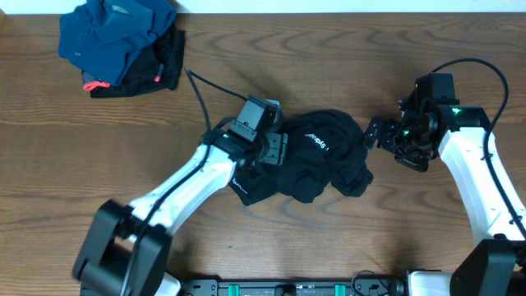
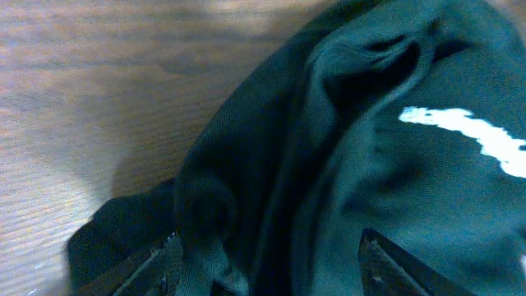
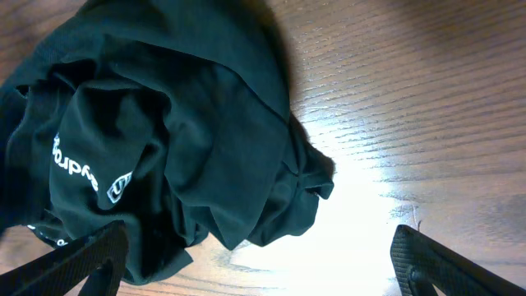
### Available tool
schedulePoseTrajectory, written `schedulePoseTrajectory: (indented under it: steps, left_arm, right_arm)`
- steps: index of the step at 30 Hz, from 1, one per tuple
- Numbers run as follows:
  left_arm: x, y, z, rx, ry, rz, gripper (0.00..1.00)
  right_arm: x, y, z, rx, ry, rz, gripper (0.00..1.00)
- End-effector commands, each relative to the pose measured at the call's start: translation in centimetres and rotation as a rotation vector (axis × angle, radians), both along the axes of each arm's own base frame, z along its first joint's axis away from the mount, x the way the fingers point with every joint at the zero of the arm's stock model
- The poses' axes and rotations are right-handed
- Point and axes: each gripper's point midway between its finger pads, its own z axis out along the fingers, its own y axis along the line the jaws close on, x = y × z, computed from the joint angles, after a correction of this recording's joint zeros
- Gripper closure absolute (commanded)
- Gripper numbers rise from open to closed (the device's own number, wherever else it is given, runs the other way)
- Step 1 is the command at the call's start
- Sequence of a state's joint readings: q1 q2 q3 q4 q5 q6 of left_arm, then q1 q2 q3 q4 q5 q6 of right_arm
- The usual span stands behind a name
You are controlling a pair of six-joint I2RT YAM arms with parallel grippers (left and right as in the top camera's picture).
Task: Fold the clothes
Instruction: 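Grasp the garment's left and right edges with left and right grippers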
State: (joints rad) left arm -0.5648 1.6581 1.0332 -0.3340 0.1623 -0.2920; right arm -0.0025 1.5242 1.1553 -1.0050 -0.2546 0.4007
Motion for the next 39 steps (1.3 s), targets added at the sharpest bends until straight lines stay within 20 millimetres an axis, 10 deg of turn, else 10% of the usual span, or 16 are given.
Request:
schedulePoseTrajectory:
  steps: [1,6,13,19,31,39]
  left_arm:
    - [0.8,-0.6,-0.8,-0.009,0.01,0.006,0.29]
    - [1.0,-0.7,-2.1,0.0,0.024,0.006,0.34]
    - [1.6,-0.3,-2.0,0.022,-0.002,0.026,0.86]
    - [3.8,2.3,0.8,0.058,-0.096,0.179,0.91]
    - [6.2,14.9,6.9,0.074,-0.184,0.55,0.93]
    - [6.2,17.0,7.9,0.074,-0.197,0.599,0.93]
  right_arm:
    - [0.0,0.0,0.3,0.006,-0.009,0.011,0.01]
    - [-0.1,0.0,0.3,0.006,-0.006,0.011,0.01]
    - [-0.1,0.0,0.2,0.006,-0.005,0.01,0.01]
    - [-0.6,0.2,0.1,0.015,0.016,0.011,0.01]
    - [-1.2,2.9,-0.7,0.169,0.028,0.033,0.01]
    - [-2.3,8.1,-3.5,0.397,0.017,0.057,0.04]
